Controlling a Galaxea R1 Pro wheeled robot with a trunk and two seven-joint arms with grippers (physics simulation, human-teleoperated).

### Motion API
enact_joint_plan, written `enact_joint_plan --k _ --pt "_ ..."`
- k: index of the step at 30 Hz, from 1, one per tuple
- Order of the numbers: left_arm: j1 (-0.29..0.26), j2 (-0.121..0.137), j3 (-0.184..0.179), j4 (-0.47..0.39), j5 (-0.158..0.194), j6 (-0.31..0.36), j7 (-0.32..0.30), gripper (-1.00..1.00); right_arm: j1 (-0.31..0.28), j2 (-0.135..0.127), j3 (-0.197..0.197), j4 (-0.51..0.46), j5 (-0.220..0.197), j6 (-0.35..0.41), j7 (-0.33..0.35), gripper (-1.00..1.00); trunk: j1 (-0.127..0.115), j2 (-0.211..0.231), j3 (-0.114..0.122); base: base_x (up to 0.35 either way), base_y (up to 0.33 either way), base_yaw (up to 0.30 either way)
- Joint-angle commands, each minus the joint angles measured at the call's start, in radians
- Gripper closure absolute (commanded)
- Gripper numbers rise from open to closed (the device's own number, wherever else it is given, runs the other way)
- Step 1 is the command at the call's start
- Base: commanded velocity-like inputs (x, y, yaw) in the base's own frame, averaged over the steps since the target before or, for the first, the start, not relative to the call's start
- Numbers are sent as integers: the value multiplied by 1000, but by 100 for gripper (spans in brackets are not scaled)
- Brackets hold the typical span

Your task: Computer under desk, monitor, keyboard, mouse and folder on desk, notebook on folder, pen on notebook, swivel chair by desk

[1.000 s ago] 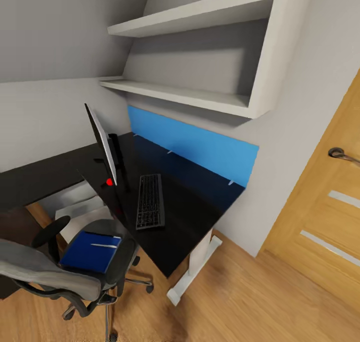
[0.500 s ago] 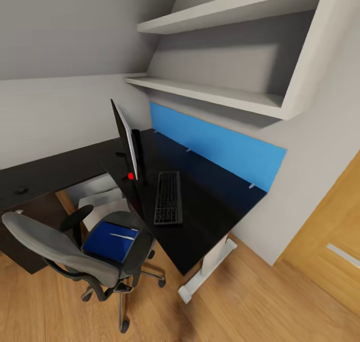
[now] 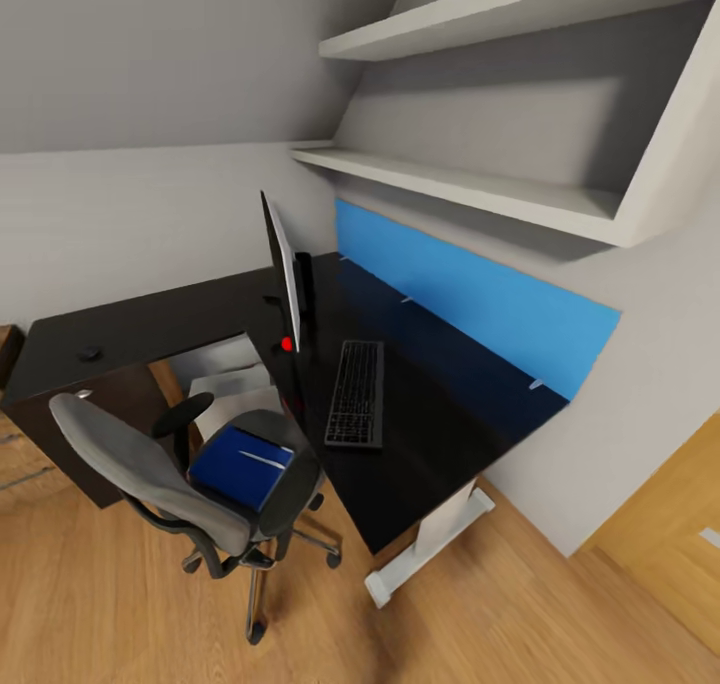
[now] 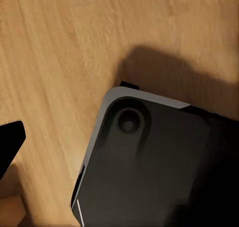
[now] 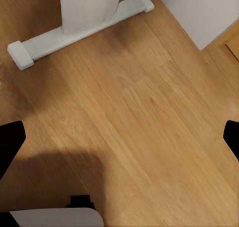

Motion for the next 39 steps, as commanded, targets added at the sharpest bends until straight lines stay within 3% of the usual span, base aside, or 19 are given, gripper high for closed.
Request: enact_joint_plan --k 1,26,39 --pt "0 0 2 0 0 -3 0 -100 -1 0 1 1 11 0 -10 -100 0 -1 -2 10 -64 258" --pt "0 2 2 0 1 -5 0 -100 -1 -1 1 1 12 0 -9 -100 0 -1 -21 -1 -4 258" --pt "0 3 2 0 1 -5 0 -100 -1 -1 1 1 12 0 -3 -100 0 -1 -30 -220 127 258"
